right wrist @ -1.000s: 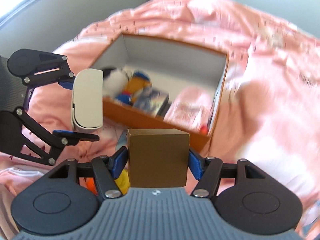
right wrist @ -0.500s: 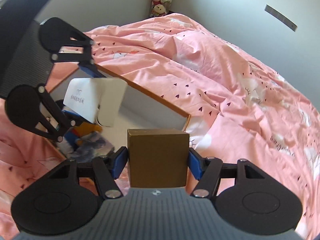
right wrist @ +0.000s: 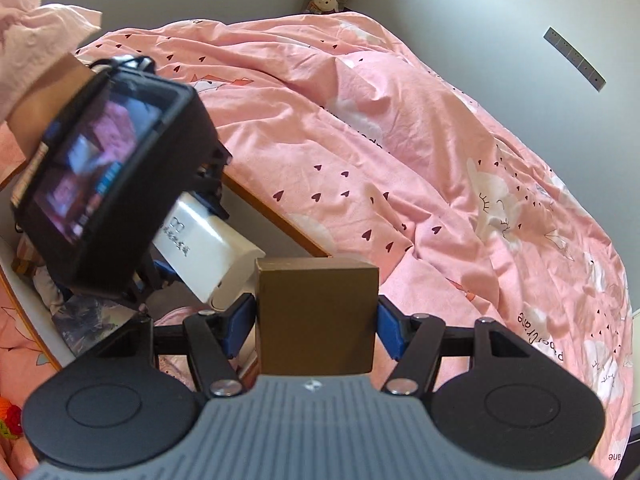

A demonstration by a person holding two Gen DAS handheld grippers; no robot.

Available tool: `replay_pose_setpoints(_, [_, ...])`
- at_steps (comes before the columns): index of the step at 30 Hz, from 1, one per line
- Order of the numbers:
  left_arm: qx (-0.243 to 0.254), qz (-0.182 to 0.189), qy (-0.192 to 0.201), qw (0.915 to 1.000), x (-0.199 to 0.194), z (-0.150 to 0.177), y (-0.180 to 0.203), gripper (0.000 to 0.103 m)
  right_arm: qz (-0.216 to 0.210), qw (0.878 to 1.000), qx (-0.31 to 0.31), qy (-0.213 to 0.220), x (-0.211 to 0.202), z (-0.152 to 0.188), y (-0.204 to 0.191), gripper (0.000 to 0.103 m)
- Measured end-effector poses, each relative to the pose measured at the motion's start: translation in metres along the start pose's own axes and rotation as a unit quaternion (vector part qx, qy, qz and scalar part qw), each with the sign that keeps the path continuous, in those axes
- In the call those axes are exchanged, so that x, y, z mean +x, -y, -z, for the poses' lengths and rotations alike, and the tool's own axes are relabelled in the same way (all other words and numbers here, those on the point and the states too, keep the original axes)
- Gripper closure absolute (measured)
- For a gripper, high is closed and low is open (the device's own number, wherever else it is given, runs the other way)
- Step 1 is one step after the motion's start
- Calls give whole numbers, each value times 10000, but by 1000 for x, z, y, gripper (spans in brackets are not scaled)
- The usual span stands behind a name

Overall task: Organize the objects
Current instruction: 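Carry the glasses case and tan box over the orange box with both tools, then lower the glasses case into the box and open left tool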

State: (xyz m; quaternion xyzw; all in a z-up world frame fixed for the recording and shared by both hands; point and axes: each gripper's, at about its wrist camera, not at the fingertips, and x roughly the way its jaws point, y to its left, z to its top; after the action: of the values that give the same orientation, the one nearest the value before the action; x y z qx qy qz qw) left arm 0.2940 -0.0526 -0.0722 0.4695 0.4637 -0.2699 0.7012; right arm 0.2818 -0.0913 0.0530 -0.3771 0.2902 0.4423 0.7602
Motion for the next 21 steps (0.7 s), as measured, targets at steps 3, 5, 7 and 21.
replay_pose_setpoints(3, [32,83,53,9999,6,-4,0,30,-35,10000,-12,-12,6,-1,-1,37])
replay_pose_setpoints(5, [6,131,110,9999,6,-5,0,30,-29,10000,-77,-50,9,0,-3,37])
replay_pose_setpoints(7, [-28,154,148,9998,6,-6,0,30,-33,9999,-105,-80,11,1,-4,37])
replay_pose_setpoints(21, [-524,19,485,9974,-15,9,9,21,-5,9998,-69,-199,11,6,-10,37])
